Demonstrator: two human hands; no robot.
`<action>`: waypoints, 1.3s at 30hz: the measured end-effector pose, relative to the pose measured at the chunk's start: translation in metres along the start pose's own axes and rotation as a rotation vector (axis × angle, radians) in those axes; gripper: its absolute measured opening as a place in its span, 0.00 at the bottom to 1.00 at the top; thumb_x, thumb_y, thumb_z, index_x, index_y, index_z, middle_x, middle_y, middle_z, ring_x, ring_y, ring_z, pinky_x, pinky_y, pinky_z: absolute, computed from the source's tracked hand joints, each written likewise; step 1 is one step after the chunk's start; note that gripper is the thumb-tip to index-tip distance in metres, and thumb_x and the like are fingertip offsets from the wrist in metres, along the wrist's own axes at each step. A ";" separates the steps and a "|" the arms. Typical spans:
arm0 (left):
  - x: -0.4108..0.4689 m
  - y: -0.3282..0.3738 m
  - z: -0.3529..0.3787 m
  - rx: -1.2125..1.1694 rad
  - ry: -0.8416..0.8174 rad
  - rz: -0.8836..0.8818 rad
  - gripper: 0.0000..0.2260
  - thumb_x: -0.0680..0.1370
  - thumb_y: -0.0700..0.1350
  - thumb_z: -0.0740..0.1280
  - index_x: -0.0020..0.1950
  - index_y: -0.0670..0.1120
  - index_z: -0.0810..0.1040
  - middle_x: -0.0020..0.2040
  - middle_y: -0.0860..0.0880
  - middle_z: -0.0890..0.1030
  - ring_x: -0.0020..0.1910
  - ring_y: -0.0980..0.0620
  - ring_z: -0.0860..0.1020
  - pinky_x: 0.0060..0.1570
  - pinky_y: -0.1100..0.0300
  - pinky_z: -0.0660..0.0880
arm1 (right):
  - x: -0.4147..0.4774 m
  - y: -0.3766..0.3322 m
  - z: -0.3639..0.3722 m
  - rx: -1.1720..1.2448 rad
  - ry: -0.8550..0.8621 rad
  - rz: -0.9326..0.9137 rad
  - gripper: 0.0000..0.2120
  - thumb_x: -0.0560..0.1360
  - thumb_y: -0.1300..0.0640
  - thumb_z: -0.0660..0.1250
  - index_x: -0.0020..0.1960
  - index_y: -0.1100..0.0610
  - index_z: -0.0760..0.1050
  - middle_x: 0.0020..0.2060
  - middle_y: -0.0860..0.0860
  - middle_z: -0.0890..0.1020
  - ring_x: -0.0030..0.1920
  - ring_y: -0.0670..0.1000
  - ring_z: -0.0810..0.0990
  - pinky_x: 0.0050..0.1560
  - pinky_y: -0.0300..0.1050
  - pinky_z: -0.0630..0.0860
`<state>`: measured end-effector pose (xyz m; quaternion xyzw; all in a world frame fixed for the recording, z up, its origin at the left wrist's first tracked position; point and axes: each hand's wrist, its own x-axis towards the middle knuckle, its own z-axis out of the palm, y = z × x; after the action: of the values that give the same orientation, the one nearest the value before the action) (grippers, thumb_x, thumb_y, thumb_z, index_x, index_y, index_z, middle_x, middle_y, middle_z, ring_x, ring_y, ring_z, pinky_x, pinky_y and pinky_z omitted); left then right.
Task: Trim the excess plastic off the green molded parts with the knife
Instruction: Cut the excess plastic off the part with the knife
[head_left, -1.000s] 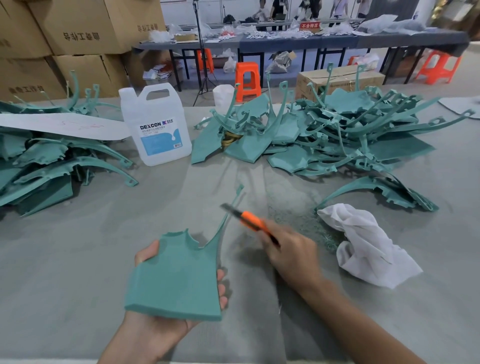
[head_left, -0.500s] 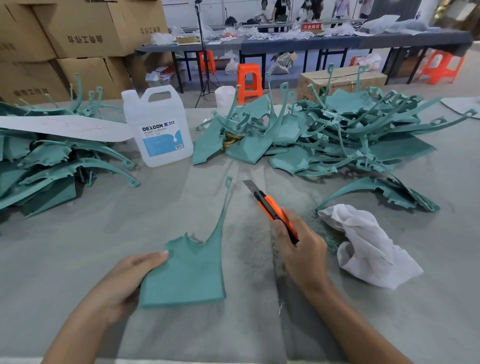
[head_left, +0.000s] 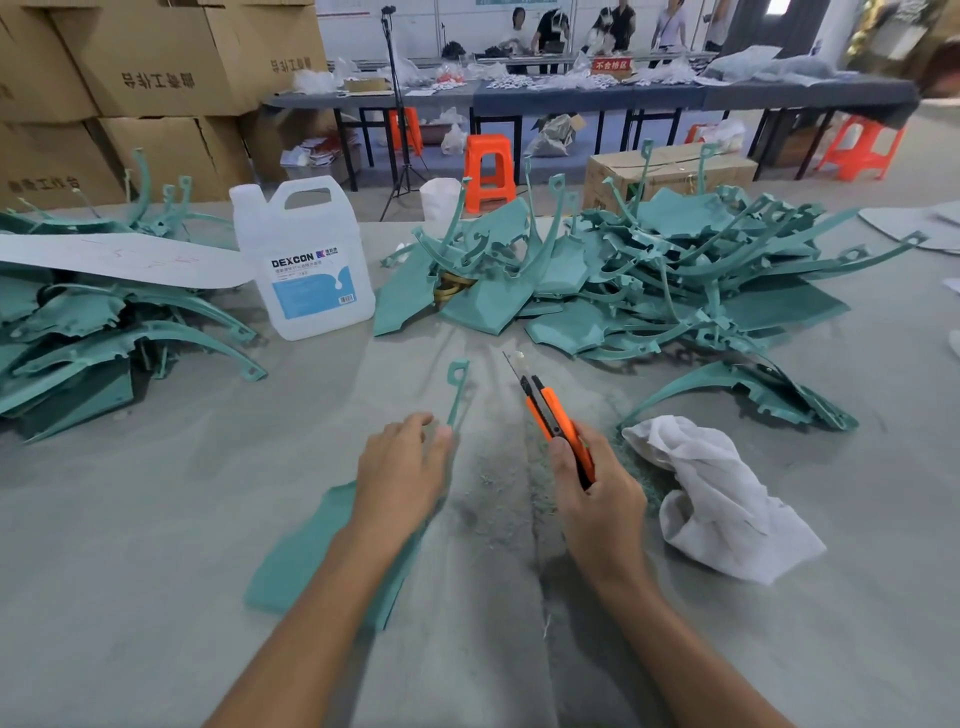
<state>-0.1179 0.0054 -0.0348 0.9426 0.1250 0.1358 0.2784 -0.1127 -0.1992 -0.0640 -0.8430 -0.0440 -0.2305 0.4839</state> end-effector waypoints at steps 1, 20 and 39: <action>0.004 0.004 0.006 0.049 0.005 0.034 0.14 0.84 0.52 0.58 0.60 0.46 0.78 0.54 0.43 0.81 0.54 0.39 0.77 0.56 0.48 0.71 | 0.000 0.000 0.000 0.001 -0.005 -0.004 0.13 0.80 0.37 0.58 0.60 0.40 0.74 0.34 0.39 0.78 0.36 0.41 0.78 0.36 0.36 0.69; 0.022 -0.045 -0.008 0.845 -0.145 0.445 0.09 0.83 0.50 0.60 0.63 0.53 0.73 0.47 0.46 0.84 0.44 0.43 0.84 0.35 0.55 0.67 | 0.000 0.004 0.008 -0.138 -0.133 -0.150 0.18 0.76 0.50 0.70 0.66 0.42 0.79 0.45 0.47 0.86 0.41 0.51 0.84 0.40 0.48 0.80; 0.025 -0.044 -0.005 0.900 -0.205 0.422 0.09 0.84 0.44 0.55 0.63 0.52 0.67 0.51 0.47 0.83 0.47 0.43 0.83 0.35 0.55 0.65 | -0.008 0.000 0.017 -0.349 -0.170 -0.391 0.19 0.74 0.52 0.70 0.64 0.44 0.81 0.40 0.48 0.82 0.36 0.54 0.82 0.31 0.47 0.78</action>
<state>-0.1032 0.0514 -0.0507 0.9824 -0.0500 0.0287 -0.1778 -0.1140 -0.1843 -0.0746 -0.9055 -0.2059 -0.2521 0.2723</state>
